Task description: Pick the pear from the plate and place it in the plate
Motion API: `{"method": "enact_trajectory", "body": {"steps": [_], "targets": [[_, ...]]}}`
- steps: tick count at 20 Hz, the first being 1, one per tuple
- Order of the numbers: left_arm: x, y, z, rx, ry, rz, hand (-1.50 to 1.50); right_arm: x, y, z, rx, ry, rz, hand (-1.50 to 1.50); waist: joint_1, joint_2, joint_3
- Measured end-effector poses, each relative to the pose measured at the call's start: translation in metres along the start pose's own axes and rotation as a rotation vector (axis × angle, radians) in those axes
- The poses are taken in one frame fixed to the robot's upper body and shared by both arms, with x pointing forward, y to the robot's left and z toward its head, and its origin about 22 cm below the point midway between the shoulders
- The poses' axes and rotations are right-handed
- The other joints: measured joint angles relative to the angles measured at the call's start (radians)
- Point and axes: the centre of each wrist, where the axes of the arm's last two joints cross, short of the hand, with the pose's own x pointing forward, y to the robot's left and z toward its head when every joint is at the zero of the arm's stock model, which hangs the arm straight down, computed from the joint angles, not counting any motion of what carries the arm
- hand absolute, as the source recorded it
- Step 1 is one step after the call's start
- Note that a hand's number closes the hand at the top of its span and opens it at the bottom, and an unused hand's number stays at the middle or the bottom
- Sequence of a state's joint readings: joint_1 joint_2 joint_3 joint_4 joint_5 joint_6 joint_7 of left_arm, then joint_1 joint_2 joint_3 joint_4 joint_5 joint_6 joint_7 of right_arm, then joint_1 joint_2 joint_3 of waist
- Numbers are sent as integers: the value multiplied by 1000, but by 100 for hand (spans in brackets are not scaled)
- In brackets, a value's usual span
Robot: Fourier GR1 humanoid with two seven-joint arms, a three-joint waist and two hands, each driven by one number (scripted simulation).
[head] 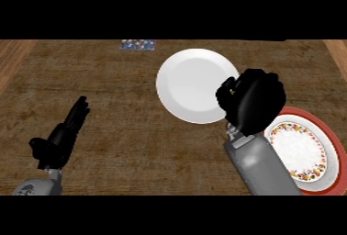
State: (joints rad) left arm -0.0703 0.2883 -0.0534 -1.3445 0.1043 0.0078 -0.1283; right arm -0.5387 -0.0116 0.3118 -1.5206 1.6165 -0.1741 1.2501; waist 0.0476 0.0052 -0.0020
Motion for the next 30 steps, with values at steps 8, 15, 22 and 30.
{"method": "enact_trajectory", "body": {"steps": [8, 15, 22, 30], "targets": [[7, -8, -9, -34, -15, -8, 0, 24, 24, -32, 44, 44, 54, 150, 34, 12, 2], [7, -8, -10, -39, -24, -3, 0, 18, 35, -63, 9, 157, 14, -150, 39, 19, 3], [10, -9, -15, -49, -30, -2, 0, 7, 47, -80, 0, 242, -58, -150, 48, 20, 4], [8, -7, -15, -26, -18, 2, 0, -3, 31, -93, -192, 250, -293, -150, 26, 7, 5]]}}
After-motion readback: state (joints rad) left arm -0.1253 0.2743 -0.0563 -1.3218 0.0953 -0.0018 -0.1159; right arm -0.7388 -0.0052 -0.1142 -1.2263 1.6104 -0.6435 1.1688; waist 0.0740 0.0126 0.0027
